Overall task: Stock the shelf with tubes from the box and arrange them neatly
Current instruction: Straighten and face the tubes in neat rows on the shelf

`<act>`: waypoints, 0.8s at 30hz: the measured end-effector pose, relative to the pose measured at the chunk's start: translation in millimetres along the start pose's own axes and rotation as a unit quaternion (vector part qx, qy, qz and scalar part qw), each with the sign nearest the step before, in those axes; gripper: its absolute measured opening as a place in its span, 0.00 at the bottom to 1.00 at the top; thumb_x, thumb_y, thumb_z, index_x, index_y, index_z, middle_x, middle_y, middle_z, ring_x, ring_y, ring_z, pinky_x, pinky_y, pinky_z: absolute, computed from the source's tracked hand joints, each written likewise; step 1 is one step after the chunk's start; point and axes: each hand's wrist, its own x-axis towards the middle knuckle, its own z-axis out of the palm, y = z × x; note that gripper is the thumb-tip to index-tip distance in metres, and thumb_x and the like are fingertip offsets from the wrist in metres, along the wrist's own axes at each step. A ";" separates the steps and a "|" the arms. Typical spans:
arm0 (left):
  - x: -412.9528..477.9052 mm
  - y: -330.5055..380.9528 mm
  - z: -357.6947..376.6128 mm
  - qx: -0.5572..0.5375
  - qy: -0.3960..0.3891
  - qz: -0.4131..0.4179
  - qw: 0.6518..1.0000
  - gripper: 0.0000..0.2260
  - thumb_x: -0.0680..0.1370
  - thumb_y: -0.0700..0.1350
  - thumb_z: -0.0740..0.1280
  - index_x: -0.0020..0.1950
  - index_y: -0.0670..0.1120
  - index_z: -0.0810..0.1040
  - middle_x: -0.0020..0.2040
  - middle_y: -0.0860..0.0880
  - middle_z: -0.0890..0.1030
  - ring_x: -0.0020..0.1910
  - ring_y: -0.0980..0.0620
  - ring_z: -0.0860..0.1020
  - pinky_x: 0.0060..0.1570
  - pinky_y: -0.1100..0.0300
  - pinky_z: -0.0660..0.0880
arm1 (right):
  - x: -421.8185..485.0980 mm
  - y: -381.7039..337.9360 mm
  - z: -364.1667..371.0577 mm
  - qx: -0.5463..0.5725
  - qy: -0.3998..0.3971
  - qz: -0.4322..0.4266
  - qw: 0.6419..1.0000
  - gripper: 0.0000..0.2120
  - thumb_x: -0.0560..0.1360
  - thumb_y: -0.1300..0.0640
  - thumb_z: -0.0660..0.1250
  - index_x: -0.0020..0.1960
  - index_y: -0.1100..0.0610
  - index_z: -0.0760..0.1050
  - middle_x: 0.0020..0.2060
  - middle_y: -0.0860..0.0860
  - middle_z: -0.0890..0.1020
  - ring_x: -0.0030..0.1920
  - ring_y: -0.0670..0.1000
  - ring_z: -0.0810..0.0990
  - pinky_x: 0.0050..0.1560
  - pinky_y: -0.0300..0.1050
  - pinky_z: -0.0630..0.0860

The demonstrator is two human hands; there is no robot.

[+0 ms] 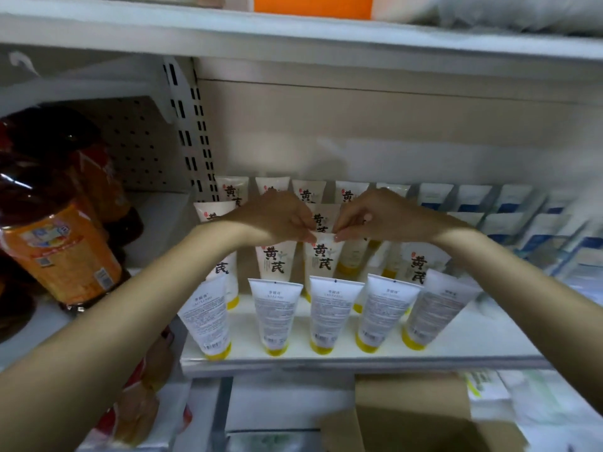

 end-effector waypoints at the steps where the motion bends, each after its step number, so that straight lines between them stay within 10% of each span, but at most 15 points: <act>1: 2.4 3.2 1.0 0.007 -0.006 0.003 1.000 0.12 0.74 0.50 0.70 0.56 0.49 0.81 0.51 0.53 0.83 0.48 0.58 0.77 0.44 0.73 0.67 | -3.8 1.2 -7.4 0.010 0.008 -0.001 1.000 0.07 0.69 0.52 0.73 0.45 0.53 0.84 0.40 0.44 0.84 0.41 0.38 0.80 0.45 0.32 0.74; 7: 14.9 11.0 8.7 0.039 -0.042 0.004 0.998 0.12 0.75 0.50 0.69 0.55 0.46 0.82 0.51 0.49 0.82 0.51 0.51 0.78 0.54 0.59 0.74 | -27.4 16.7 -42.5 0.036 -0.035 0.019 0.999 0.09 0.67 0.56 0.75 0.47 0.52 0.84 0.42 0.43 0.85 0.44 0.40 0.82 0.46 0.29 0.74; 24: 15.9 11.8 16.8 -0.006 -0.004 0.030 1.000 0.06 0.74 0.47 0.70 0.48 0.46 0.84 0.32 0.58 0.77 0.34 0.62 0.75 0.35 0.69 0.67 | -26.4 36.0 -18.4 0.022 -0.032 0.050 0.998 0.04 0.66 0.54 0.76 0.39 0.53 0.83 0.35 0.44 0.84 0.37 0.42 0.81 0.43 0.34 0.74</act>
